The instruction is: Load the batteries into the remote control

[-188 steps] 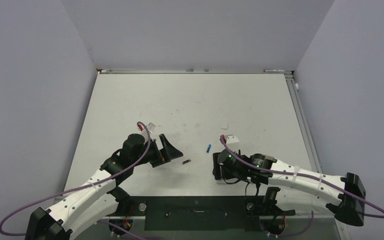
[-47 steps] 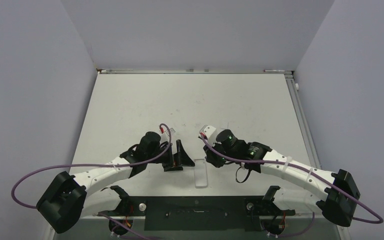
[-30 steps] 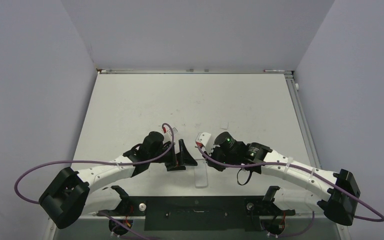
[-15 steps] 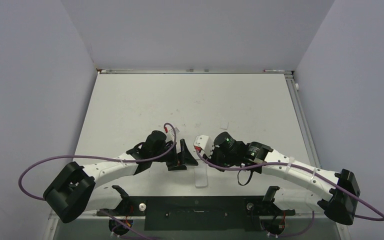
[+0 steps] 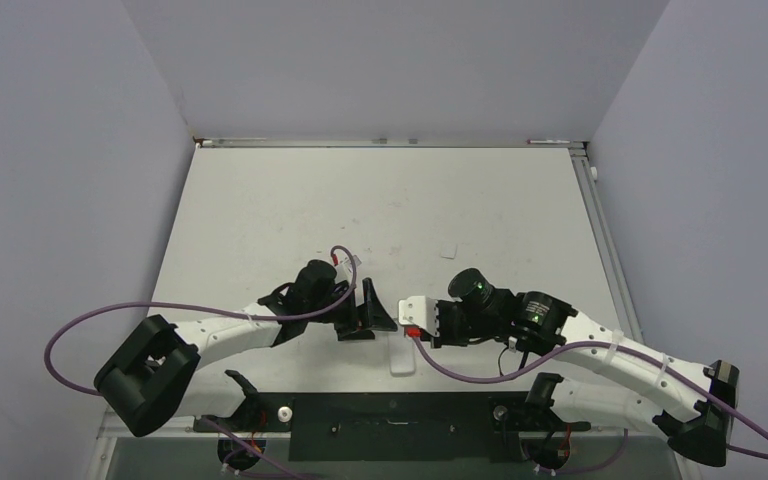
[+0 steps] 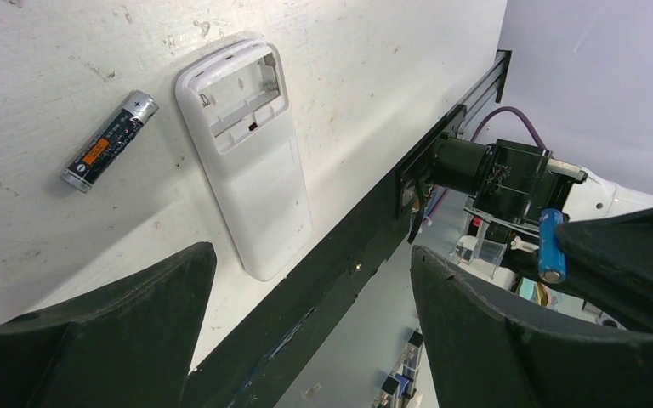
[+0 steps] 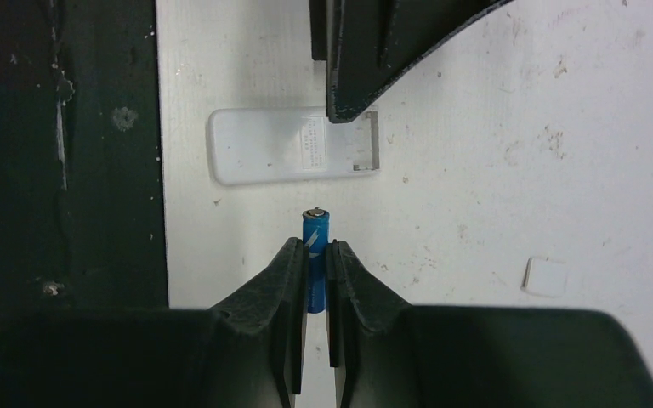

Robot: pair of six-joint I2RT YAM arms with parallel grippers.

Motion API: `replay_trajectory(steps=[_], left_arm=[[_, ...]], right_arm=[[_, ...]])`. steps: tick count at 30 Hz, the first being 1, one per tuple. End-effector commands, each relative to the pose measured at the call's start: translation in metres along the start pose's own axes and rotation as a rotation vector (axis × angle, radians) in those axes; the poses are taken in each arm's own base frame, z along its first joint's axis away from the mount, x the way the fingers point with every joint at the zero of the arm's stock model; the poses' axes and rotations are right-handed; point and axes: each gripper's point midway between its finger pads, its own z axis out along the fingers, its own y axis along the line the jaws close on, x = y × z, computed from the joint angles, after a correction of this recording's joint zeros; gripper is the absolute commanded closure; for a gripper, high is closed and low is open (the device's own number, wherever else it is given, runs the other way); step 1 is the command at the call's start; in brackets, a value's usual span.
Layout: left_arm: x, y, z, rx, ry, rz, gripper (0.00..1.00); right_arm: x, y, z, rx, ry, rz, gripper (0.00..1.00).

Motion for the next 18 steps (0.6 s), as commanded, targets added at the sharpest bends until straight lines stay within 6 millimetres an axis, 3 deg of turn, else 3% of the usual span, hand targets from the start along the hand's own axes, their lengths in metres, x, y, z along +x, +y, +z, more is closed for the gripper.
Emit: replay_trajectory(steps=[1,18], left_arm=[[-0.0141,-0.0260,0.0021,0.076,-0.034,0.065,0.18],[-0.0118,-0.0272,0.0014,0.088,-0.024,0.066,0.21]], right_arm=[[-0.0172,0.0080,-0.0081,-0.072,-0.073,-0.160,0.92],[-0.0228,0.0141,-0.0106,-0.110,-0.096,-0.166,0.92]])
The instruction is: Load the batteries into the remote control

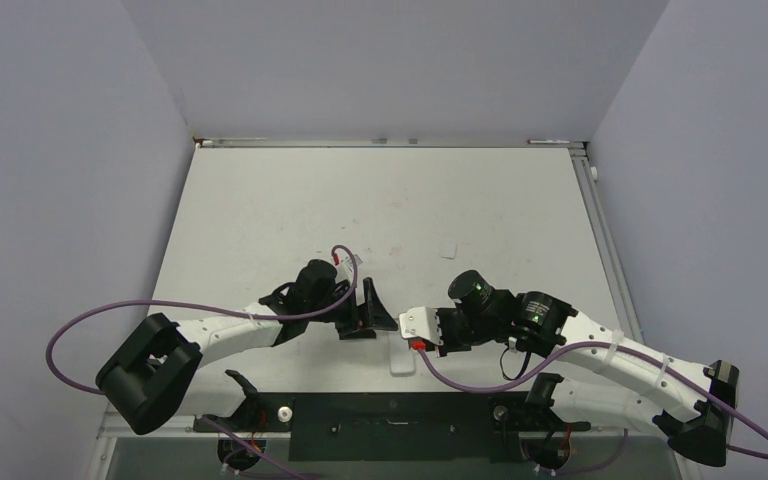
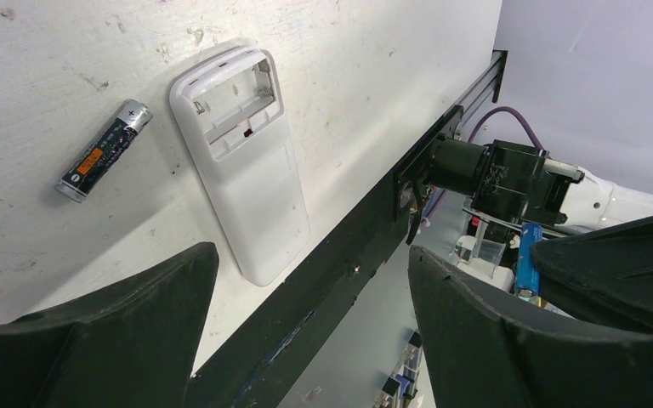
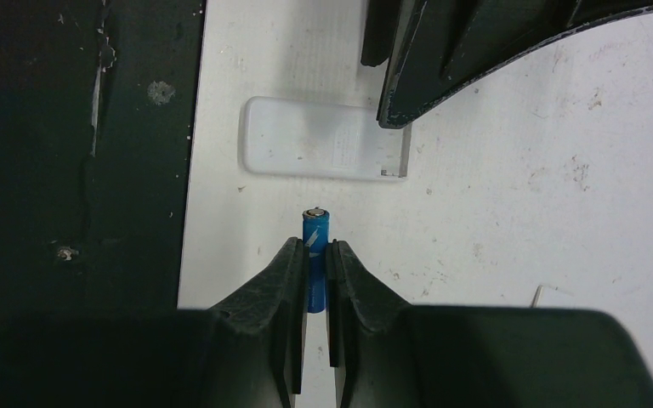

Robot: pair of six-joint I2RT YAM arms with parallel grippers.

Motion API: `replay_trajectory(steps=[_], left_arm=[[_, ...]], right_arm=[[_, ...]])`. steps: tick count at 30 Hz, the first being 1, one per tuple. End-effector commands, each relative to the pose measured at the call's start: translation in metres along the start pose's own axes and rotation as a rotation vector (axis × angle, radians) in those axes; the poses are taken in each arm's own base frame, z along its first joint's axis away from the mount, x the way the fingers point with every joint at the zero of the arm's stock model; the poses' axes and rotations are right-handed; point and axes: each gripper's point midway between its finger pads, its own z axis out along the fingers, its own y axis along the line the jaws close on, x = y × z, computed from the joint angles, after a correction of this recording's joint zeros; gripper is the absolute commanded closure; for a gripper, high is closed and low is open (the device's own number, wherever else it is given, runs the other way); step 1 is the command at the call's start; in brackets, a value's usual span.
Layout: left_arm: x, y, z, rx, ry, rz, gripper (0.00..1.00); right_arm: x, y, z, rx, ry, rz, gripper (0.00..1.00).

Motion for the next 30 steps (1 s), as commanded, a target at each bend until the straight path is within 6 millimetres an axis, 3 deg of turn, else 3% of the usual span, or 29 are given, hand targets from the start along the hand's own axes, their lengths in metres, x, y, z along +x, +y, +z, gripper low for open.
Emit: replay_trajectory(steps=[1,9,14,22,26,28,30], left_arm=[[-0.010,-0.026,-0.001,0.078,-0.023,0.059,0.21],[-0.011,-0.029,-0.002,0.082,-0.024,0.060,0.22],[-0.012,-0.036,-0.006,0.096,-0.026,0.065,0.23],[-0.021,-0.058,-0.024,0.125,-0.054,0.102,0.23],[-0.027,-0.069,-0.034,0.149,-0.080,0.131,0.23],[-0.029,-0.068,-0.036,0.142,-0.085,0.131,0.23],[-0.030,-0.066,-0.034,0.132,-0.083,0.130,0.23]], right_arm=[[-0.025,-0.006,-0.008,0.009,-0.075,-0.046,0.92],[-0.026,-0.007,-0.007,0.012,-0.082,-0.039,0.92],[-0.037,-0.018,-0.008,0.068,-0.113,0.047,0.92],[-0.082,-0.051,-0.025,0.222,-0.280,0.333,0.91],[-0.099,-0.058,-0.035,0.231,-0.354,0.423,0.91],[-0.095,-0.060,-0.034,0.250,-0.336,0.430,0.91],[-0.075,-0.068,-0.031,0.314,-0.252,0.440,0.91]])
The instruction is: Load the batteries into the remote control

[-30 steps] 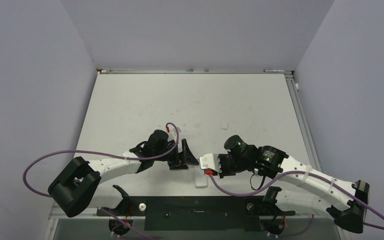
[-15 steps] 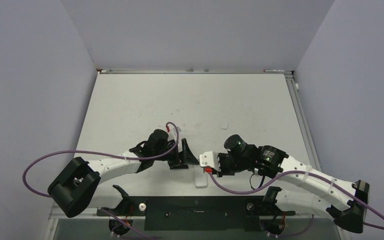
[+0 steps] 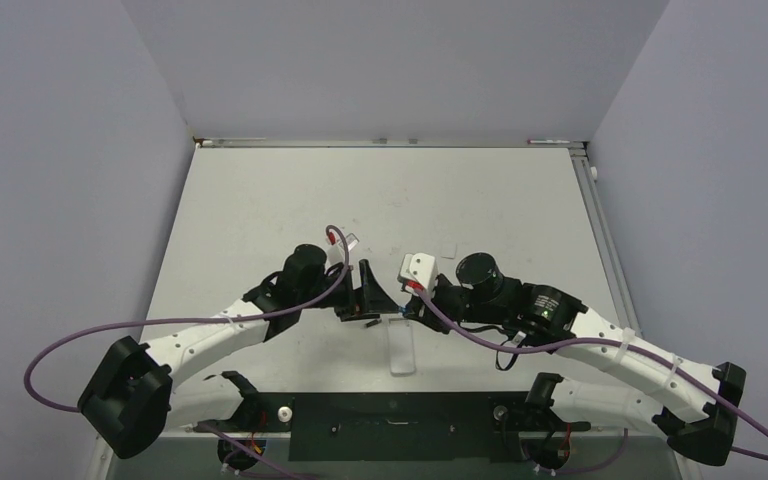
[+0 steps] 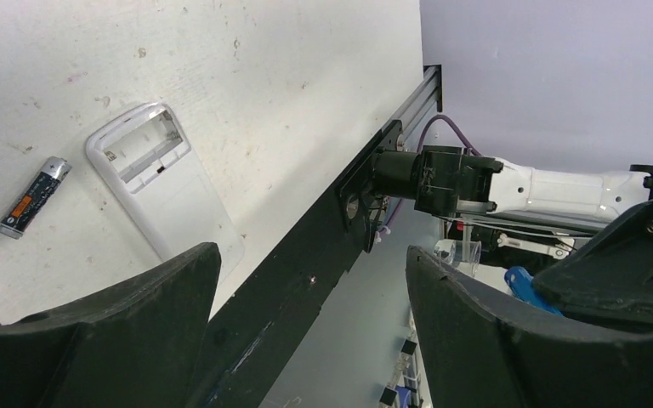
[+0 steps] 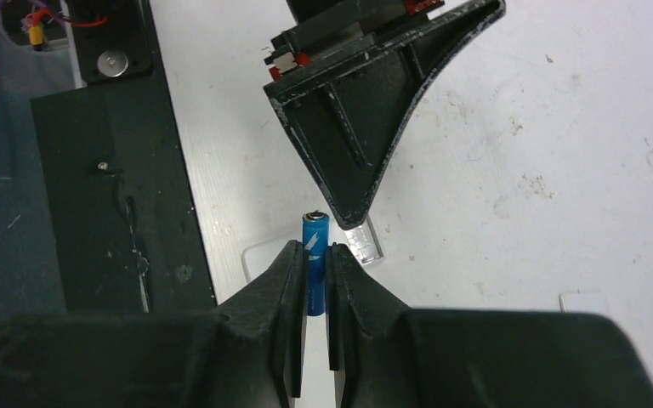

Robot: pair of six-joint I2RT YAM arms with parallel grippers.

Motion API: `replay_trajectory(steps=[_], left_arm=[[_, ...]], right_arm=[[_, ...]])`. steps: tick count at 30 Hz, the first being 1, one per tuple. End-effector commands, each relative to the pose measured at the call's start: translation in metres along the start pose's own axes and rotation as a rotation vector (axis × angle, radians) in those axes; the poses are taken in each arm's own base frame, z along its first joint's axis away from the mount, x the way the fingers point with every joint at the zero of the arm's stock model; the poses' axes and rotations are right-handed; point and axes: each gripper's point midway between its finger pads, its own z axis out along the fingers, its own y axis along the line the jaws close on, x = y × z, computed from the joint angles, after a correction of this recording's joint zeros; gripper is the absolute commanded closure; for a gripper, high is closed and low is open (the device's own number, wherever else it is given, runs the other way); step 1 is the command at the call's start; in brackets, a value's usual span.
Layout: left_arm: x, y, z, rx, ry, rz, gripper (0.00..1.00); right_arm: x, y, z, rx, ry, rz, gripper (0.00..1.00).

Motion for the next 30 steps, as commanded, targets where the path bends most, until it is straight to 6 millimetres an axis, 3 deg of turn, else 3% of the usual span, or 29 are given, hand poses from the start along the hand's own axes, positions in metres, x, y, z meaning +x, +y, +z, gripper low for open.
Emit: replay_trajectory(steps=[1,5,12,17,30], left_arm=[[-0.008,-0.009,-0.003,0.008,-0.008,0.039,0.23],[-0.010,0.011,0.004,-0.070,-0.020,0.030,0.24],[-0.008,0.036,0.027,-0.161,-0.004,0.012,0.27],[-0.005,0.052,0.039,-0.213,0.007,-0.023,0.30],[-0.012,0.092,0.053,-0.339,-0.009,-0.059,0.32]], right_arm=[[-0.001,-0.031,-0.004,0.171,0.036,0.044,0.92],[0.041,-0.057,-0.003,0.291,0.219,-0.008,0.92],[0.089,-0.068,0.010,0.255,0.372,-0.106,0.92],[0.107,-0.059,0.025,0.135,0.386,-0.158,0.92],[0.122,-0.050,0.060,-0.003,0.409,-0.224,0.92]])
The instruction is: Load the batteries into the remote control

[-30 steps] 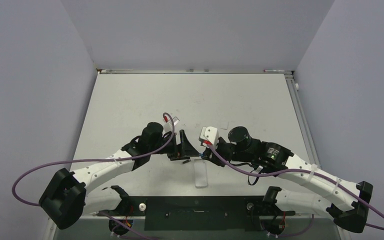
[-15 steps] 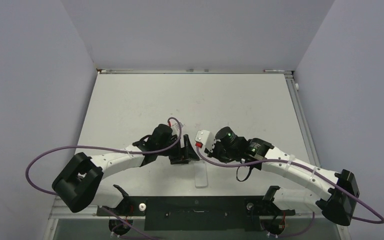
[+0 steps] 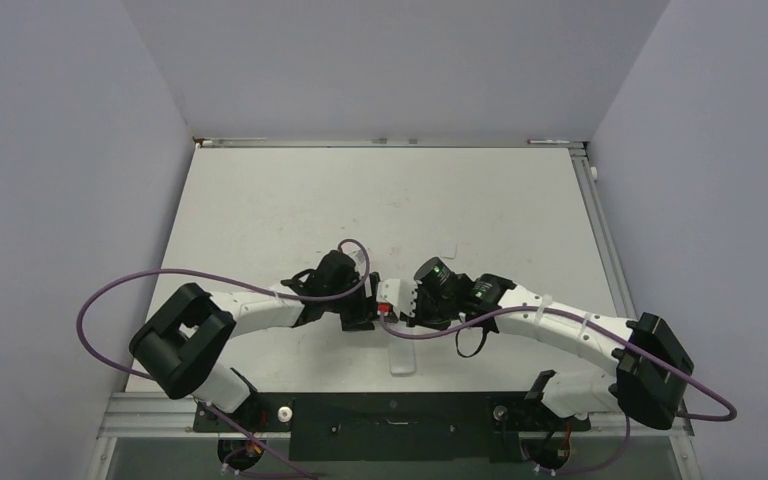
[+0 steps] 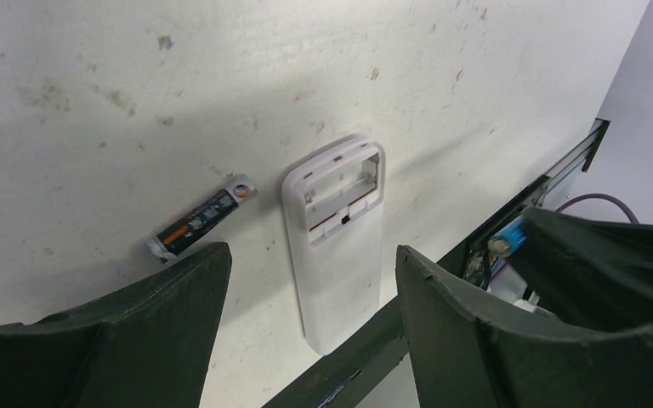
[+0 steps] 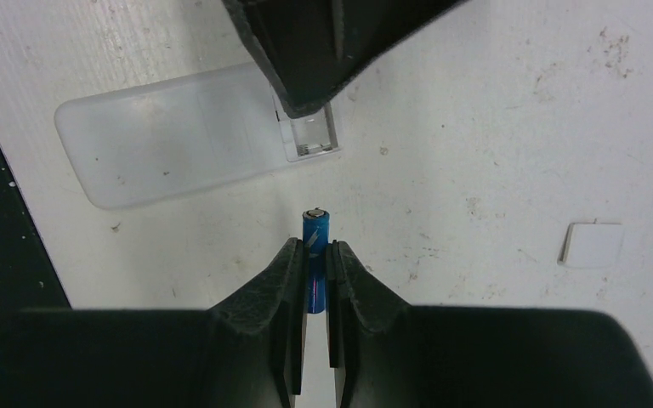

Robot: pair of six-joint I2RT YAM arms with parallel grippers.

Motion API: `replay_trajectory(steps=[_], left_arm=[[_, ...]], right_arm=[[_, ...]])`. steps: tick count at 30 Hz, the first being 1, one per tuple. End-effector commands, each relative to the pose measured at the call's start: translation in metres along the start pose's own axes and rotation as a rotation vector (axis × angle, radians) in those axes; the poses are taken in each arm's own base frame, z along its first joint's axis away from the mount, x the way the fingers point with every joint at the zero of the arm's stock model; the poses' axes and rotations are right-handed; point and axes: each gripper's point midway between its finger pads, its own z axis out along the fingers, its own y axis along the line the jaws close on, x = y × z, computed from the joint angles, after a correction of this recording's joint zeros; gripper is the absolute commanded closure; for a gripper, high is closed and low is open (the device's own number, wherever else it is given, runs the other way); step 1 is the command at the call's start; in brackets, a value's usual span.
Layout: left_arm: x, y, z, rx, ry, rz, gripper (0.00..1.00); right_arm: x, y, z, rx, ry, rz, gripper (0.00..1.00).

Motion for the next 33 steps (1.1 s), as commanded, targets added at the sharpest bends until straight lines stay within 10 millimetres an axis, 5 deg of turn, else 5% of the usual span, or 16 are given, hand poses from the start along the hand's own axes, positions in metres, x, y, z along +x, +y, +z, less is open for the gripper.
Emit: replay_trajectory(steps=[1,14,33], left_arm=[[-0.026,-0.010,0.005,0.008,-0.065,0.025,0.32],[-0.043,0.001,0.002,0.023,-0.064,0.003,0.33],[-0.057,0.021,-0.055,0.019,-0.170,-0.062,0.30]], right_arm=[[-0.020,-0.001,0.007,-0.026,-0.074,-0.063,0.92],[-0.025,0.004,0.030,-0.102,-0.078,-0.133,0.92],[-0.037,-0.006,0.053,-0.127,-0.061,-0.191,0.92]])
